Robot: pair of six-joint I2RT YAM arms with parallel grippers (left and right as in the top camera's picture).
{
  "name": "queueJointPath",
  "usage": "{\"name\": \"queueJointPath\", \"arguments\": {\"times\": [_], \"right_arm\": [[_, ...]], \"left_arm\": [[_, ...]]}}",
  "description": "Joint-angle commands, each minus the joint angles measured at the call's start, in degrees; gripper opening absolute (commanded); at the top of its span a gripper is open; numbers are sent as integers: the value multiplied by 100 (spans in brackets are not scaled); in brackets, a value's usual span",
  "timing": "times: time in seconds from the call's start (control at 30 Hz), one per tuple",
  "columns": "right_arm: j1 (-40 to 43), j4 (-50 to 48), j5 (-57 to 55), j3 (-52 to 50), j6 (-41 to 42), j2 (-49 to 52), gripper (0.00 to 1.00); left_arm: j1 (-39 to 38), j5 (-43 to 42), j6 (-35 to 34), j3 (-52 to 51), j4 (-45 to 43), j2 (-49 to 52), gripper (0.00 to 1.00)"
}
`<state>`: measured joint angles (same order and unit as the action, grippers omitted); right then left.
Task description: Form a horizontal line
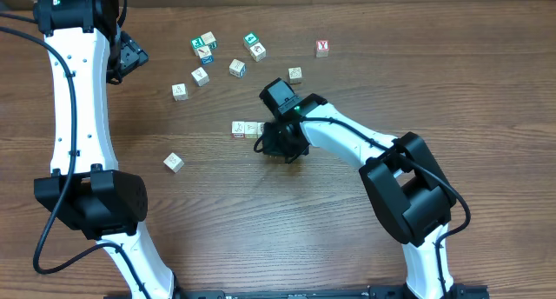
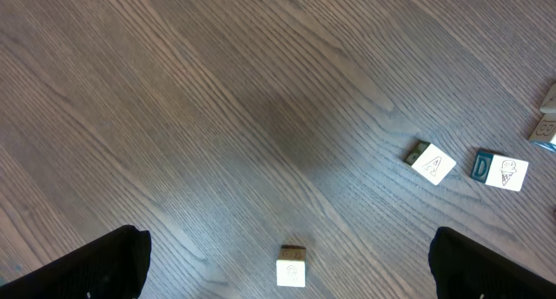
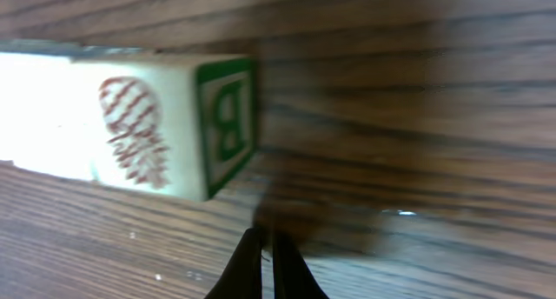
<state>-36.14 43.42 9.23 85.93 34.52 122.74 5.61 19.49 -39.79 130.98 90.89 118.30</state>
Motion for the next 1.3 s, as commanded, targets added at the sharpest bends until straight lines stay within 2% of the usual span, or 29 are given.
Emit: {"name": "queueJointPath", "arguments": {"times": [0.0, 1.27], "right_arm": [[229, 94, -317, -46, -7, 68, 4], [376, 105, -684, -48, -7, 68, 4]], "left_arm": [[-37, -2, 125, 74, 11, -46, 100], [-37, 0, 125, 74, 9, -46, 100]]}}
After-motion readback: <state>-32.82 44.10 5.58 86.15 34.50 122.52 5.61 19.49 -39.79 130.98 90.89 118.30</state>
